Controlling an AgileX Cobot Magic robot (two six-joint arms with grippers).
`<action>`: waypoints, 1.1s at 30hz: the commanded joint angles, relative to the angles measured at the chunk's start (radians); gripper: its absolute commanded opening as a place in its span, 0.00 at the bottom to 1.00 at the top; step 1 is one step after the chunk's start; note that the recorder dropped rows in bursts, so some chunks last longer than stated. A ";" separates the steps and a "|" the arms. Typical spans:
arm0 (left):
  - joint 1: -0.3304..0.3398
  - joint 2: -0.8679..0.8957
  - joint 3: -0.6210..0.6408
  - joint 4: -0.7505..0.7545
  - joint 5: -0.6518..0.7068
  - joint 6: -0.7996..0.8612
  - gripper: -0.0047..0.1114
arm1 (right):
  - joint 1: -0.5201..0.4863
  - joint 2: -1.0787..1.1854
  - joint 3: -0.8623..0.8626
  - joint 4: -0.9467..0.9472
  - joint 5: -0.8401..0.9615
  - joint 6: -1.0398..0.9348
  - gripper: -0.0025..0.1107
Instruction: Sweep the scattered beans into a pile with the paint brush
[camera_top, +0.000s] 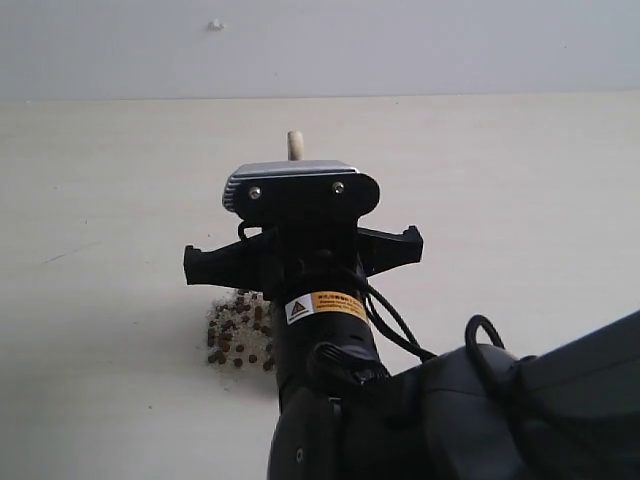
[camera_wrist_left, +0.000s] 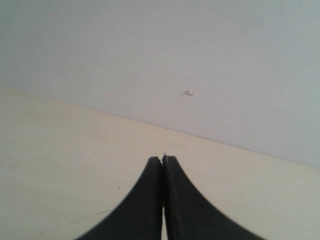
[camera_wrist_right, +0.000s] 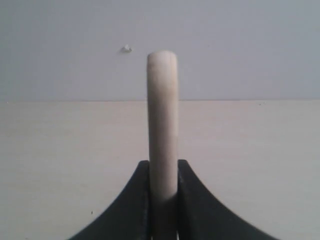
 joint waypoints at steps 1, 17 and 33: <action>-0.010 -0.006 0.000 0.001 -0.003 -0.004 0.04 | 0.028 -0.055 -0.005 -0.014 -0.028 -0.100 0.02; -0.028 -0.006 0.000 0.001 -0.003 -0.004 0.04 | -0.271 -0.258 -0.005 -1.090 0.765 -0.121 0.02; -0.028 -0.006 0.000 0.001 -0.003 -0.004 0.04 | -0.615 -0.095 0.117 -2.358 -0.028 1.119 0.02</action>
